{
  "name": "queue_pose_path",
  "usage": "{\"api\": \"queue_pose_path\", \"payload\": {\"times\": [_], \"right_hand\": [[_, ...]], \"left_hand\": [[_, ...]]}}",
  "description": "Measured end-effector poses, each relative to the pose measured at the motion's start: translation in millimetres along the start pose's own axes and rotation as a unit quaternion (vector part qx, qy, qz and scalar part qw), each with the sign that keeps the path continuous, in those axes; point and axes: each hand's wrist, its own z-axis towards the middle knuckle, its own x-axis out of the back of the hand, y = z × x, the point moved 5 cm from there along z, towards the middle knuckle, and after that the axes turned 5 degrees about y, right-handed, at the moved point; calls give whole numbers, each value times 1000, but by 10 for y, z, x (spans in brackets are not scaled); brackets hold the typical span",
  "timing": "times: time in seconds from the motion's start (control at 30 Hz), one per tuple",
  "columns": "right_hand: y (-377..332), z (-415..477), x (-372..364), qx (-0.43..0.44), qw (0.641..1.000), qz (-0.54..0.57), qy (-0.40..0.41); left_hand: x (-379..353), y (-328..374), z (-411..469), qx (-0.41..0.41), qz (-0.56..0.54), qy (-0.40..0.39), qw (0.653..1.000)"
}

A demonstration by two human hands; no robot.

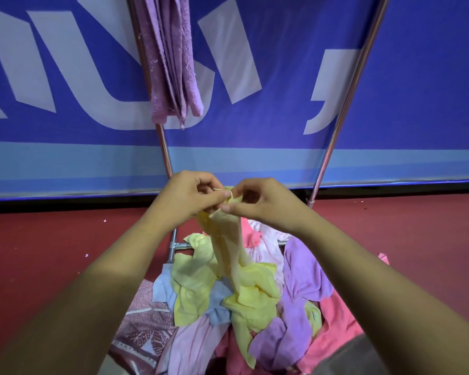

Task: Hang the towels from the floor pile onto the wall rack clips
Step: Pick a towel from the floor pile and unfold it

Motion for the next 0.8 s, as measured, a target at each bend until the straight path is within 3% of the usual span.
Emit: {"api": "queue_pose_path", "payload": {"times": [0.13, 0.3, 0.43, 0.63, 0.8], "right_hand": [[24, 24, -83, 29, 996, -81, 8], [24, 12, -109, -9, 1000, -9, 17], [29, 25, -130, 11, 994, -100, 35], [156, 68, 24, 3, 992, -109, 59], [151, 81, 150, 9, 994, -53, 99]], "left_hand": [[25, 16, -8, -5, 24, -1, 1000], [34, 49, -14, -13, 87, 21, 996], [35, 27, -9, -10, 94, 10, 995], [158, -12, 28, -3, 84, 38, 996], [222, -55, 28, -62, 214, 39, 974]]}}
